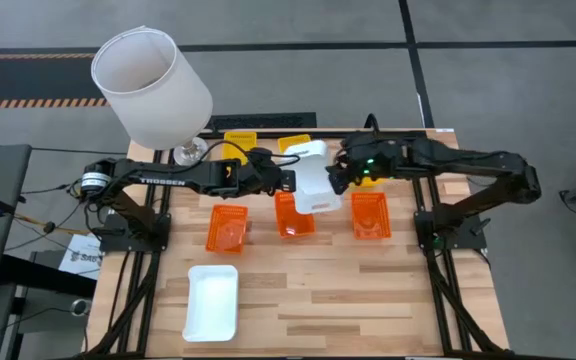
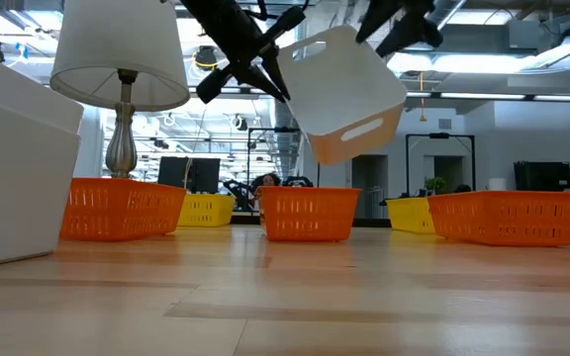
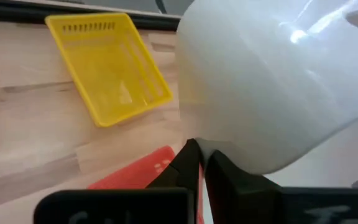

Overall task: Stack baskets by color
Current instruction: Stack the white bin on the left white bin

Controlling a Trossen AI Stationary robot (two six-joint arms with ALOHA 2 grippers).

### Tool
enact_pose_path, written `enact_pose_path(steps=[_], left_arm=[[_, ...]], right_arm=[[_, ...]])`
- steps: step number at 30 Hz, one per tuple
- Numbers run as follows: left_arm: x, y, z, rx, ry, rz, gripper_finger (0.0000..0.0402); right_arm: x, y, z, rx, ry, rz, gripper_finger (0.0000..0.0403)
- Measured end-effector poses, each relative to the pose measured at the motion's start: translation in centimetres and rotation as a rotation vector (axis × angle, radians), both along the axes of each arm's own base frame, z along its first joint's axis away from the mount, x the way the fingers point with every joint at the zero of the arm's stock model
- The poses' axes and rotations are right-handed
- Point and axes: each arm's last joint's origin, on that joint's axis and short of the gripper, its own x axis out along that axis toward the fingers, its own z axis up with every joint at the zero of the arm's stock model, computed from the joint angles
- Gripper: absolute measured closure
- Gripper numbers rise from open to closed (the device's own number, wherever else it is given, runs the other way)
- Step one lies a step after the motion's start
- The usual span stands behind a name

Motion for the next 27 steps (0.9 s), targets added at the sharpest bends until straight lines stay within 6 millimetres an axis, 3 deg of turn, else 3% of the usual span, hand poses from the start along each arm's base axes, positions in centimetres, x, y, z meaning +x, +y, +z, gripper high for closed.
enact_pose_path(steps=[7, 15, 21, 27], left_arm=[[-1.7, -0.9, 1.8, -0.114, -0.014, -0.164, 0.04], [-9.2, -4.2, 6.4, -0.334, -0.03, -0.192, 0.0401], [-15.1, -7.0, 8.0, -0.551, -0.012, -0.12, 0.0401], [-18.2, -9.6, 8.0, -0.749, 0.104, -0.154, 0.0402]], right_arm=[[-4.1, 1.9, 2.8, 0.052, -0.11, 0.126, 0.0163], [-8.1, 3.1, 3.8, 0.085, -0.116, 0.117, 0.0178], [-8.7, 3.2, 3.6, 0.084, -0.09, 0.084, 0.0183], [-7.7, 3.2, 3.0, 0.084, -0.05, 0.081, 0.0184]])
